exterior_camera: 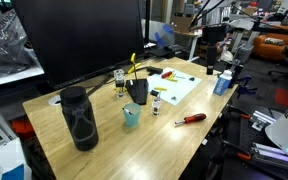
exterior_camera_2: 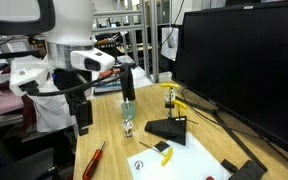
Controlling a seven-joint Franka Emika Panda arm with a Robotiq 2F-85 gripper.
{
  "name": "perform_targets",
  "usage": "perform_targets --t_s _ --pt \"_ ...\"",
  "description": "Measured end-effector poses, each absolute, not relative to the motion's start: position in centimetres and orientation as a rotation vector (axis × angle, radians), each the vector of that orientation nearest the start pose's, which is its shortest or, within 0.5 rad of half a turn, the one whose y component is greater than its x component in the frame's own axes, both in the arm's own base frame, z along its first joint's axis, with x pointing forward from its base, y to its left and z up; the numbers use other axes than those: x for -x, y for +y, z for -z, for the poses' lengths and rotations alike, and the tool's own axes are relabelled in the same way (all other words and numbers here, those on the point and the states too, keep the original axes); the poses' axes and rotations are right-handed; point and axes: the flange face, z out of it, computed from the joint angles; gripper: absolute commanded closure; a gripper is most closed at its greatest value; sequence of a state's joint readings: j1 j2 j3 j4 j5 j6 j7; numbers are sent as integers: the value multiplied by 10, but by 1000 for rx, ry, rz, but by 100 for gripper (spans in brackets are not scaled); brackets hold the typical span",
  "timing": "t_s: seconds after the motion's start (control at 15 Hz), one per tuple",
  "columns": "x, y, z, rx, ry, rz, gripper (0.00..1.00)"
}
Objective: Put the yellow object that's closest to the black rack in it
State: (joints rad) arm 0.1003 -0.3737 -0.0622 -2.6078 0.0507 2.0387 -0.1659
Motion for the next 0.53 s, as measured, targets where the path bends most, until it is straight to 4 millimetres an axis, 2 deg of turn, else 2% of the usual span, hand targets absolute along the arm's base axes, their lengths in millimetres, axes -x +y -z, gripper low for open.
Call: perform_targets --t_s 0.33,0.53 --pt "-380 19 -364 3038 -276 -291 0" --pt "-385 21 -364 3031 -211 -192 0"
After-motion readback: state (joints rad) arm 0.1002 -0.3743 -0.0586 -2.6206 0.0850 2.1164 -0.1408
